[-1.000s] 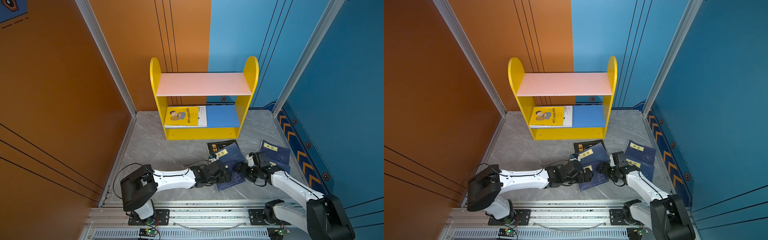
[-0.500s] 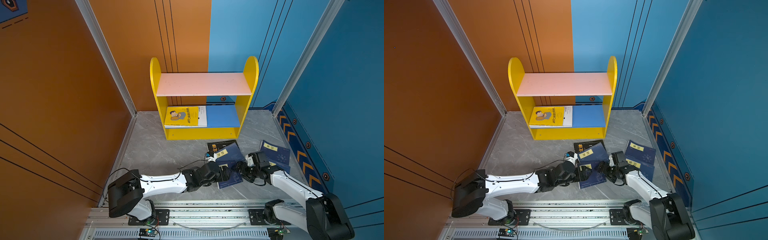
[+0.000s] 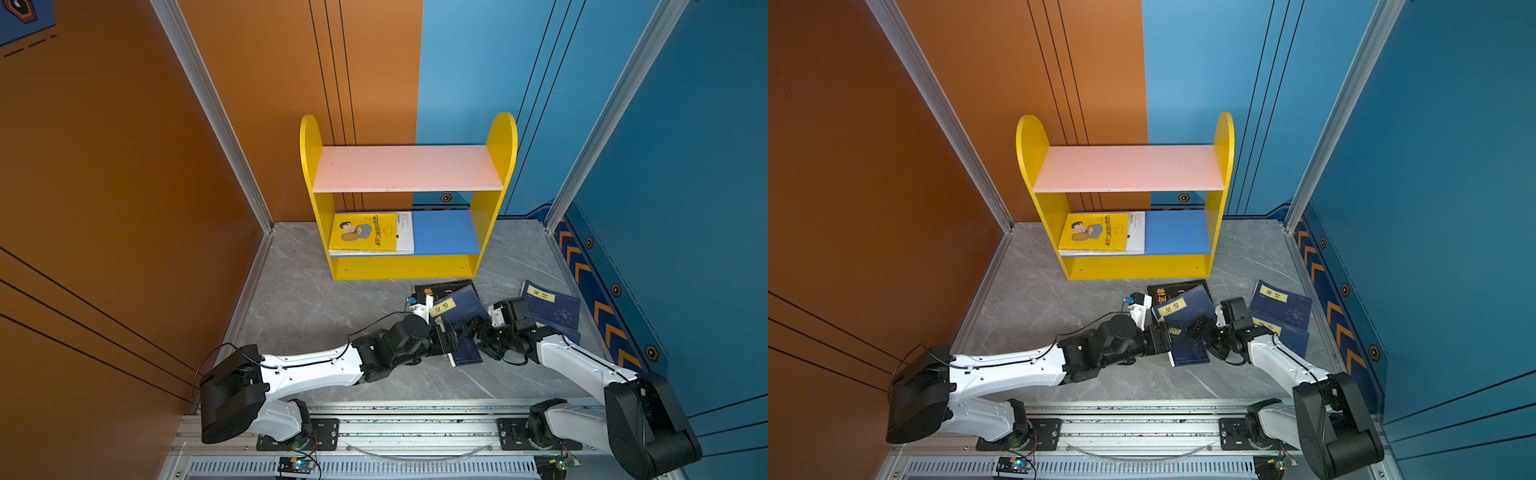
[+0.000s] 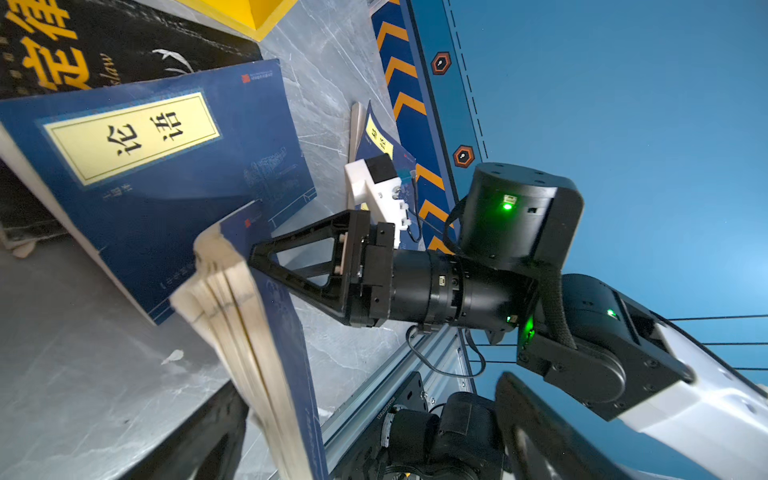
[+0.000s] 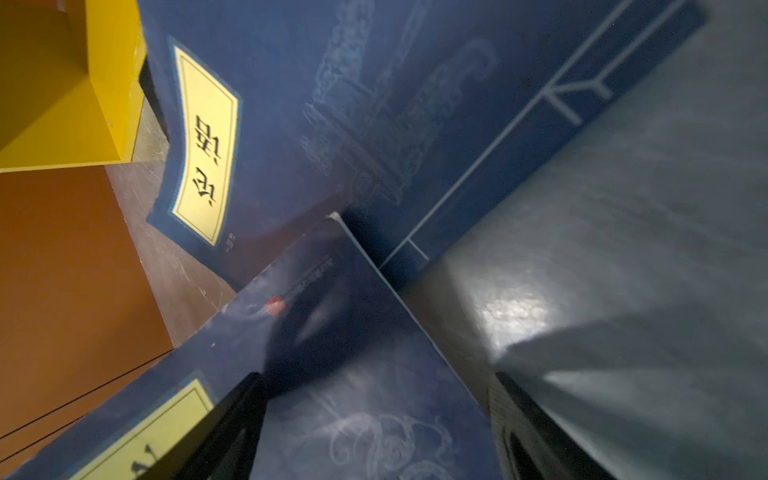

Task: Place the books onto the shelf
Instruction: 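Push the dark blue book's edge with the left gripper toward the right gripper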

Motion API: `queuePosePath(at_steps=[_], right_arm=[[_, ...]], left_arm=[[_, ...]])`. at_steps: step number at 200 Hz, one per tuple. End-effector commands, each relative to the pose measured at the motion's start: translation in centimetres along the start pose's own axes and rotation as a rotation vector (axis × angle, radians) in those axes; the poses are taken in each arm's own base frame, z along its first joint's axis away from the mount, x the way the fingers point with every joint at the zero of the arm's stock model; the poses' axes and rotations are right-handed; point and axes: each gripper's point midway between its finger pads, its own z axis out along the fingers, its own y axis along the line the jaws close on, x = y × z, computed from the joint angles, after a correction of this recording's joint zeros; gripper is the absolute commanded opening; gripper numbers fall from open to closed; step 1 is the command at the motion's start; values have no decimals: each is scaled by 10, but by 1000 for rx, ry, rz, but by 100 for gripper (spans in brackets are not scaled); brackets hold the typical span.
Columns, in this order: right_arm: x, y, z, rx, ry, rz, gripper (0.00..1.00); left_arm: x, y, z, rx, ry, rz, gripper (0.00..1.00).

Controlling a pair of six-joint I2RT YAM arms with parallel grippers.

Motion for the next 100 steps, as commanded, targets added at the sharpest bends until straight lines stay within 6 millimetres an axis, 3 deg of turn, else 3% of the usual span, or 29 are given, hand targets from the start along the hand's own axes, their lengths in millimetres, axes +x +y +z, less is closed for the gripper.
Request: queuePosePath(at_steps=[1,33,43,61,94,100], right_arm=[[-6,13,-1,-31,-16,3,85],[-4,11,1,-24,-9,7,85],[-3,11,1,-23,-7,7,85],[-1,11,2,-23,-1,7,85],[2,11,3,-25,12,11,85],[2,11,3,-26,13,11,85]], left_arm=[[0,10,1,-24,18,-11,92],[-1,15,4,-50,22,-3,88],[-2,13,7,-48,22,3,81],[-3,4,13,-15,18,10,80],[-9,-25,22,62,1,40,85],[-10,-31,22,73,-1,47,91]])
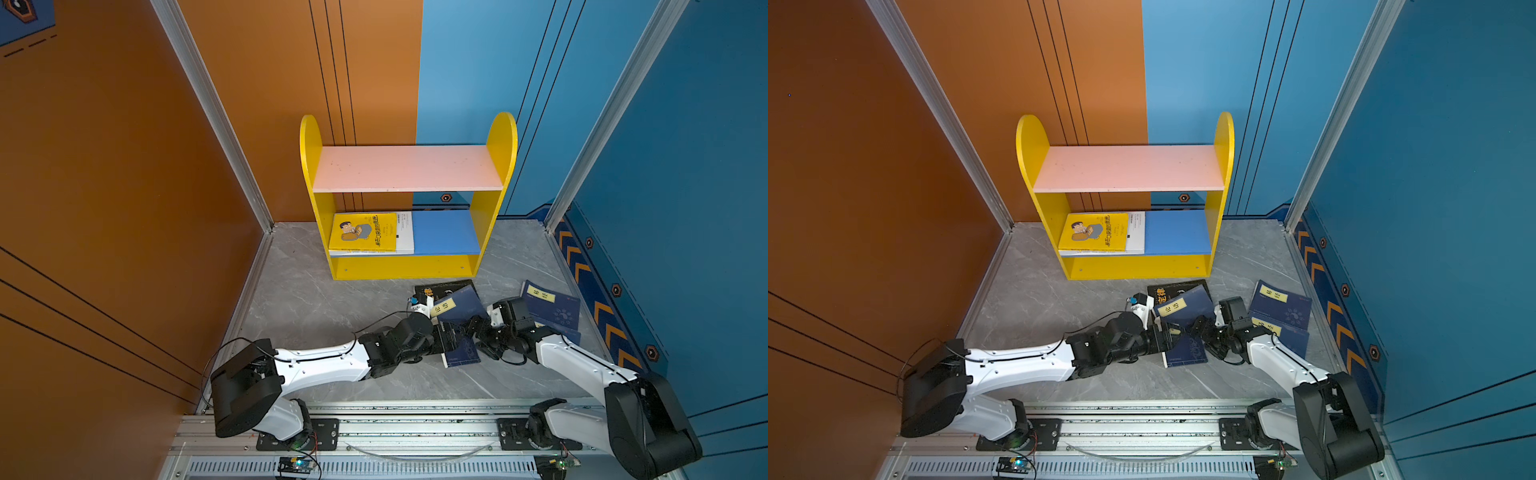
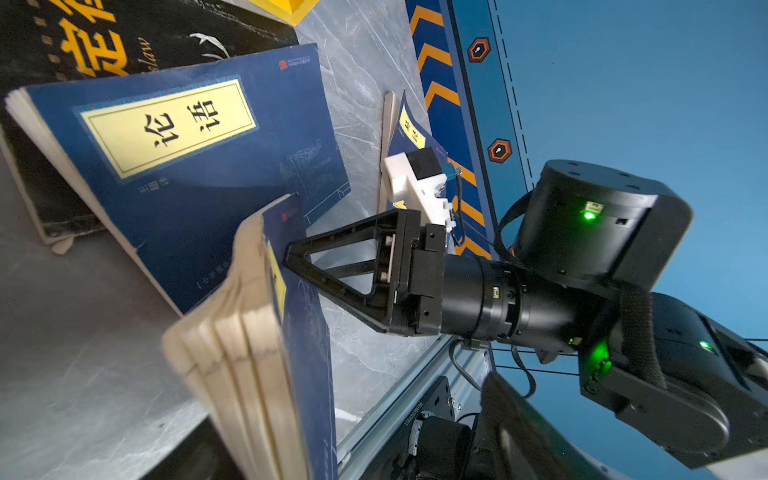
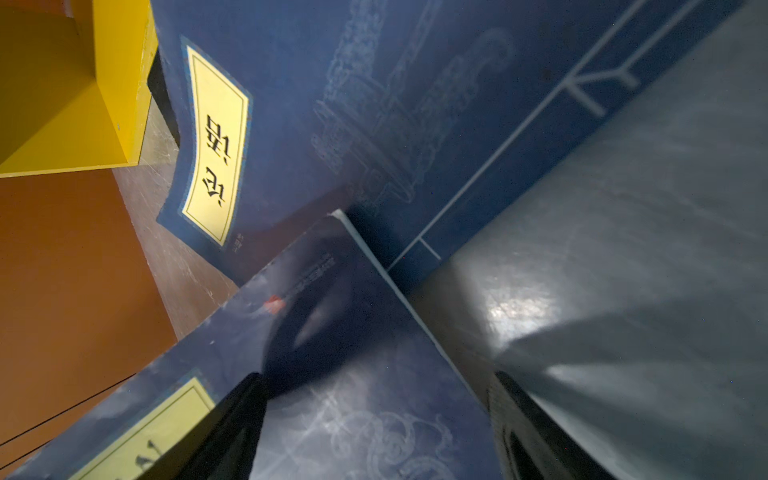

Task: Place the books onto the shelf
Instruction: 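Push the dark blue book's edge with the left gripper toward the right gripper, then lift the dark blue book upright with both grippers pinching its edges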

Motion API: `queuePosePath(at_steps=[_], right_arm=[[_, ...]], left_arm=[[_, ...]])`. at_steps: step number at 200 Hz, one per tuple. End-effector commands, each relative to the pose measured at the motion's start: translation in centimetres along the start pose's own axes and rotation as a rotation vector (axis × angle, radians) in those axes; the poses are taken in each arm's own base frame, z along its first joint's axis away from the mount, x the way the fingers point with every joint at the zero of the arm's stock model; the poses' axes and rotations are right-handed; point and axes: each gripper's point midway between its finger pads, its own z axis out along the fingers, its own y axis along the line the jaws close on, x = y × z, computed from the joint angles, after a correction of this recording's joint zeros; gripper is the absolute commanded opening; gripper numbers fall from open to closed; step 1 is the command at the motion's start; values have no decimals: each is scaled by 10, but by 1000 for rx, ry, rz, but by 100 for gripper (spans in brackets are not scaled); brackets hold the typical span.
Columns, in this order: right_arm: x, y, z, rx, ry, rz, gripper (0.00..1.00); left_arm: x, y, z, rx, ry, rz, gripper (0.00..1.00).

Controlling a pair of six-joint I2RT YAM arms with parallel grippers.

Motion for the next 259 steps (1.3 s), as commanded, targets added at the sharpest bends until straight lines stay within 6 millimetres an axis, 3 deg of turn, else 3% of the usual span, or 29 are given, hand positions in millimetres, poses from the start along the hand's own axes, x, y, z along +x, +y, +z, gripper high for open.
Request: queuePosePath(at_steps=[1,58,172,188,231,259], right_arm=[[0,8,2,-22,11,1,85],[2,11,1,-38,13,15,85],[3,9,0,-34,6,17,85],[2,9,0,-35,6,17,85],[2,8,-3,-25,-2,9,85],[1,8,-6,-24,-13,13,85]], left_arm=[[-14,-51,-1,135,-27,44,91],[-17,-73,9,226,5,-6,99],[6,-18,35,-13,108,-95,98],[2,-33,38,20,108,-96,100],[-7,-30,30,-12,75,-89,88],[-8,-19,22,-54,58,-106,68]])
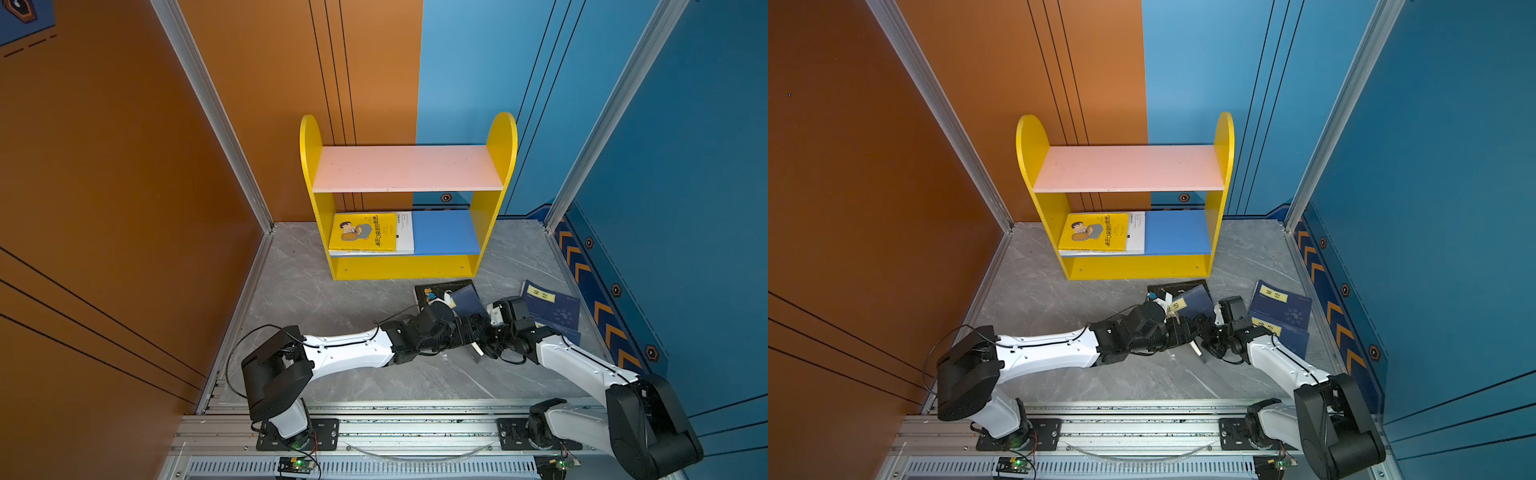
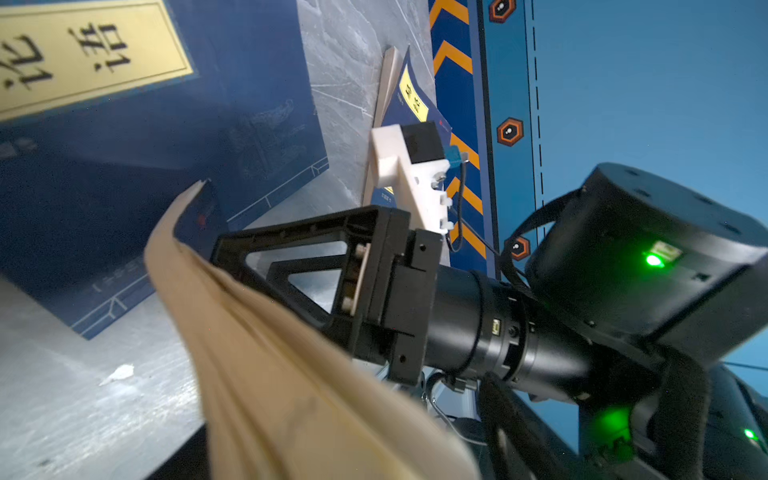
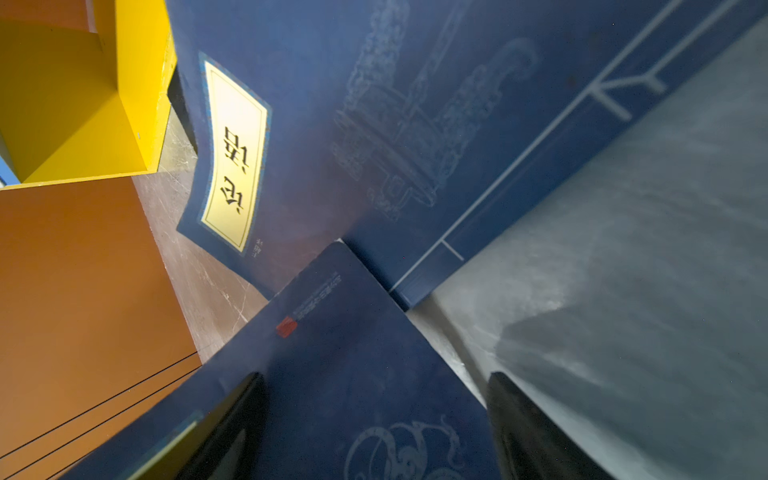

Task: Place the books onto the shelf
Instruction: 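Lift the dark blue book upright with both grippers pinching its edges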

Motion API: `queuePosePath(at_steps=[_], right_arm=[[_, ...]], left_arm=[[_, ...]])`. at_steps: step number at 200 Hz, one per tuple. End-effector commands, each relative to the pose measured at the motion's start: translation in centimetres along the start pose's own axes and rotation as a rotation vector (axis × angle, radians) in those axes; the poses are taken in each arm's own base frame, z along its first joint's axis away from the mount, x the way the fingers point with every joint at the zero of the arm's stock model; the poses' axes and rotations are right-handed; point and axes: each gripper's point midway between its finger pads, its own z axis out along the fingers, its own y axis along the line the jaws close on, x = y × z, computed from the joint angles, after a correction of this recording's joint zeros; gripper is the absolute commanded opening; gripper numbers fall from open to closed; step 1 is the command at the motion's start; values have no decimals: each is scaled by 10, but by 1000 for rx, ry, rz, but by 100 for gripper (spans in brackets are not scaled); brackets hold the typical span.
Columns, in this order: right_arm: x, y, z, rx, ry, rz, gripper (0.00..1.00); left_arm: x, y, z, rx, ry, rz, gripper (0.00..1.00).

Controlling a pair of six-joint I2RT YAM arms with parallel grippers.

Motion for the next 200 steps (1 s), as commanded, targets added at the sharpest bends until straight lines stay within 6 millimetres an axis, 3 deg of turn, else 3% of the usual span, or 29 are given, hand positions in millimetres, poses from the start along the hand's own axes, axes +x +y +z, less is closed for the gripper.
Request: queuePosePath(at_steps=[1,85,115,141,179,183,200], right_arm=[[3,0,-4,5,-1,-8,85],[-1,2,-6,-7,-22,15,85],[-3,7,-6,-20,-26,18,85],[-5,12,-9,-31,-32,13,85],[-14,24,-26,-76,-59,8,85],[-15,27,-28,-88,-63,6,85],[-21,38,-40,-137,-78,3,86]], left_arm=[[-15,-4,-15,-11,-56,-10,67],[-12,21,-38,-149,-73,-17,50],[-12,25,-42,-174,-83,-11,29],[-14,25,-46,-183,-101,-5,21],[-20,16,-62,-172,-132,40,13],[-17,28,-63,-197,-126,48,12],[-19,30,-75,-211,-128,69,9]])
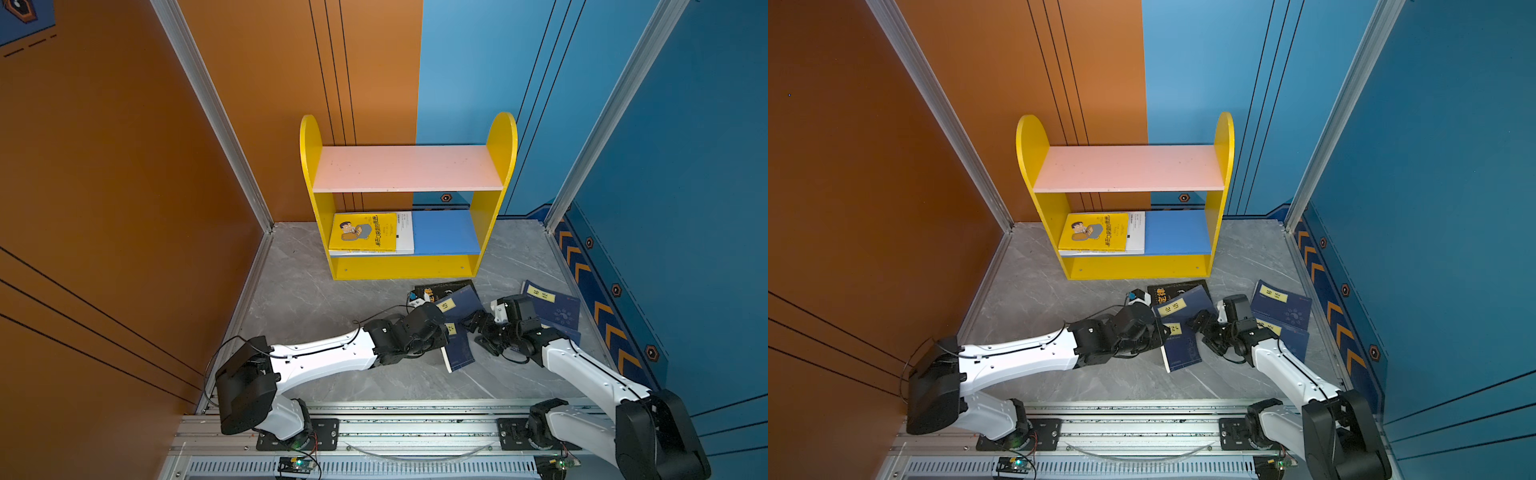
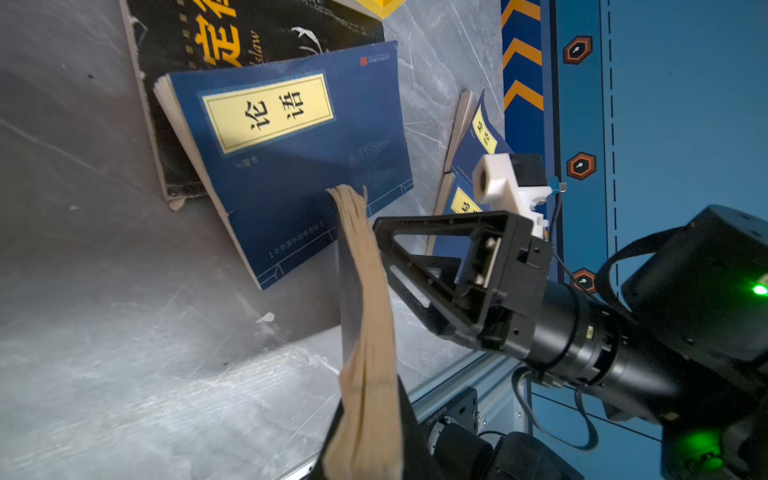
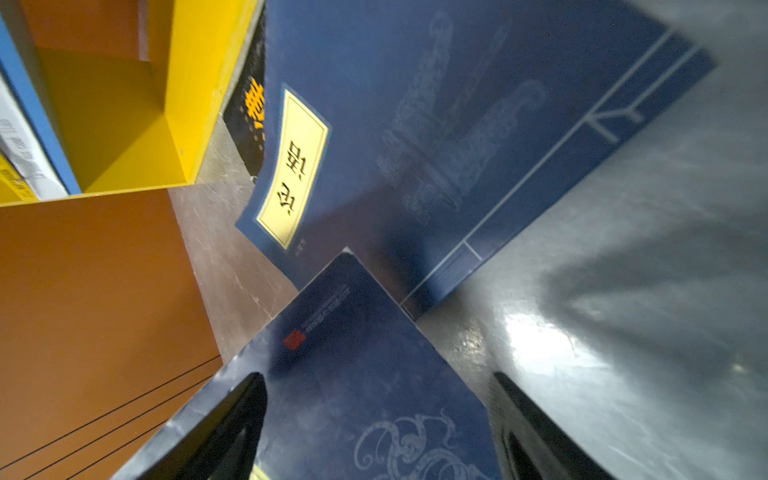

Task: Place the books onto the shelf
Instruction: 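Lift the dark blue book upright with both grippers pinching its edges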

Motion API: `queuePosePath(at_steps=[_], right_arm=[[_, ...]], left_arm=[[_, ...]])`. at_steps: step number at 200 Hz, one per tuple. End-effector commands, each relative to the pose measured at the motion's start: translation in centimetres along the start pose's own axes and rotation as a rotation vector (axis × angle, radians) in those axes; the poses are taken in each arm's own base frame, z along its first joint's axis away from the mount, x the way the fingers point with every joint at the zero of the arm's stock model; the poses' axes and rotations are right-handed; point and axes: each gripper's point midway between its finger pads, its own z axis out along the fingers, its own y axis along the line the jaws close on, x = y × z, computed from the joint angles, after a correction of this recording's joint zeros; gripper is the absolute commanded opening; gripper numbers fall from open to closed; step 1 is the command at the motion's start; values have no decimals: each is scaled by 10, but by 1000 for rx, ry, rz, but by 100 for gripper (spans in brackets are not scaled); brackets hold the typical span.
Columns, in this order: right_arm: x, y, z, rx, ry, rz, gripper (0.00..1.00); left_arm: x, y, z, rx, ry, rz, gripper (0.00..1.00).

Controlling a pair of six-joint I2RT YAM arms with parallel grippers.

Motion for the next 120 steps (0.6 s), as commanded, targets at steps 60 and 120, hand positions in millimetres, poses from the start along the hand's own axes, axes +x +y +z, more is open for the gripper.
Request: queuePosePath(at_steps=[60,120], right_arm=[[-8,77,-43,-313,33,-30,91],[1,142,-65,-548,124,-102,97]], left_arm=[[-40,-1,-78,144,-144,23,6],[-93,7,-157,313,-335,-68,5]])
